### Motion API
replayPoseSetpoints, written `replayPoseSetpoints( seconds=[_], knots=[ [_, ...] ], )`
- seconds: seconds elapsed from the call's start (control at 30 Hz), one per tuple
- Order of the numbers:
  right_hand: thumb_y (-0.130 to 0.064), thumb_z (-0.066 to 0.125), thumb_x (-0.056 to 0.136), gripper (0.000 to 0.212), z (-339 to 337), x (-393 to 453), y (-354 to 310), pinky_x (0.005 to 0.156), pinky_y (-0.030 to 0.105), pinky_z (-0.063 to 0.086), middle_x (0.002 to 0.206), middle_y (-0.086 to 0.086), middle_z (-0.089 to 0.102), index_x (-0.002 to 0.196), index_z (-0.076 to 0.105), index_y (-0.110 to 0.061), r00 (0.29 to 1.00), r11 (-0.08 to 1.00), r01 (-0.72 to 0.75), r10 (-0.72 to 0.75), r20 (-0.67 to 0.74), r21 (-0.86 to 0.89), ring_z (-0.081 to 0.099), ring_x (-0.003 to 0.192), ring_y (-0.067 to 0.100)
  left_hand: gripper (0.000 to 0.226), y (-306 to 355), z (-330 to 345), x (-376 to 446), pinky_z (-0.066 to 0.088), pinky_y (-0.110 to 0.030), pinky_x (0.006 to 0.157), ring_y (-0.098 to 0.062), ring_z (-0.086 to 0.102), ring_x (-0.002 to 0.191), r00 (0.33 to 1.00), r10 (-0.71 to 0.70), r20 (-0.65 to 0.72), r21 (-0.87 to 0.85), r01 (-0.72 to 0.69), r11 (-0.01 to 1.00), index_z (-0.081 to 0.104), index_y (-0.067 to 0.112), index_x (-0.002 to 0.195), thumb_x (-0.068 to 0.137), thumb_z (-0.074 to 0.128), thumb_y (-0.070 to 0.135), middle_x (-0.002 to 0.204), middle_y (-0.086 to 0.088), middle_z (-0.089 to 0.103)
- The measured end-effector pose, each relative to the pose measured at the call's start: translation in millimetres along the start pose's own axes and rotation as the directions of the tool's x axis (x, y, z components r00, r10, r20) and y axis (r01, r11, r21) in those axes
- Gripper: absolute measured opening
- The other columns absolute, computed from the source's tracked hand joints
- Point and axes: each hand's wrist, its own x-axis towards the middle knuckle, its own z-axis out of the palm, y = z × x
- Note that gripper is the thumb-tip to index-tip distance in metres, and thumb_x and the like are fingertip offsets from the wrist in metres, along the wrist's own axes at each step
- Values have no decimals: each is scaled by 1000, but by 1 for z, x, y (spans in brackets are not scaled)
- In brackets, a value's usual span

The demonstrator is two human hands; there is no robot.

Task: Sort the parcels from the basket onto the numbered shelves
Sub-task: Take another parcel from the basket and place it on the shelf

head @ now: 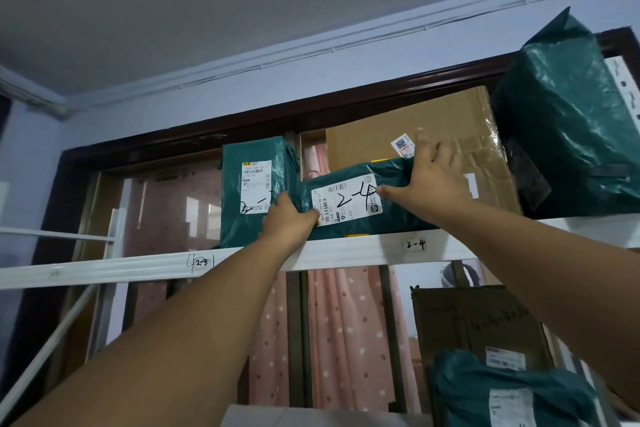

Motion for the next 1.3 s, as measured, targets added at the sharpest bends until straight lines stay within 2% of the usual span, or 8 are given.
replayPoseSetpoints(
  seconds=[0.13,0.23,0.37,0.47,0.8,1.0,1.2,1.3],
  knots=[
    [-75,67,76,122,-6,4,-22,124,59,11,166,17,9,161,-7,-28,982,991,119,-127,-138,-68,5,154,41,85,12,-27,-14,45,-57,110,-40,50,135,999,8,-51,100,-3,995,40,25,151,78,58,64,149,-9,54],
    [-74,65,79,120,-2,1,-50,125,58,5,169,12,6,161,-10,-30,970,973,222,-227,-88,-65,1,156,37,82,10,-50,-14,40,-58,115,-41,44,142,995,6,-96,158,9,987,34,24,157,89,53,66,158,-10,46],
    [-73,67,78,117,13,-13,-101,123,57,16,166,12,15,162,0,-25,946,944,324,-324,-5,60,9,154,38,75,-6,-89,-15,47,-52,107,-38,58,125,989,-8,-146,227,41,973,50,32,143,81,50,74,144,-3,62],
    [-70,69,78,114,31,-24,-144,119,55,24,161,11,24,162,9,-24,926,920,368,-375,31,131,19,149,38,65,-17,-125,-29,41,-43,112,-40,51,139,978,-31,-208,317,98,944,47,19,153,100,56,57,154,-11,54],
    [-61,70,80,97,83,-101,-278,110,52,36,152,16,35,156,26,-21,806,790,500,-574,143,354,32,139,39,82,-115,-278,-92,42,-56,113,-43,47,140,882,-194,-429,438,391,809,37,16,157,92,52,64,155,-16,49],
    [-49,77,78,89,122,-184,-348,107,54,41,149,15,37,150,35,-20,691,684,499,-685,231,533,33,138,39,62,-186,-361,-169,42,-41,88,-30,57,112,776,-263,-573,452,568,688,52,13,143,98,56,56,134,-12,63],
    [-61,72,77,95,185,-302,-411,102,51,43,145,13,40,153,31,-21,508,609,503,-783,360,614,38,134,37,71,-298,-411,-264,37,-47,111,-41,43,140,609,-485,-628,377,783,494,39,14,156,100,50,57,148,-16,54],
    [-60,72,81,91,219,-378,-434,103,53,43,145,14,38,153,31,-19,387,560,476,-826,411,678,36,135,40,74,-364,-422,-331,35,-49,111,-41,42,142,493,-576,-652,338,869,361,38,15,156,98,49,59,154,-16,49]
  ],
)
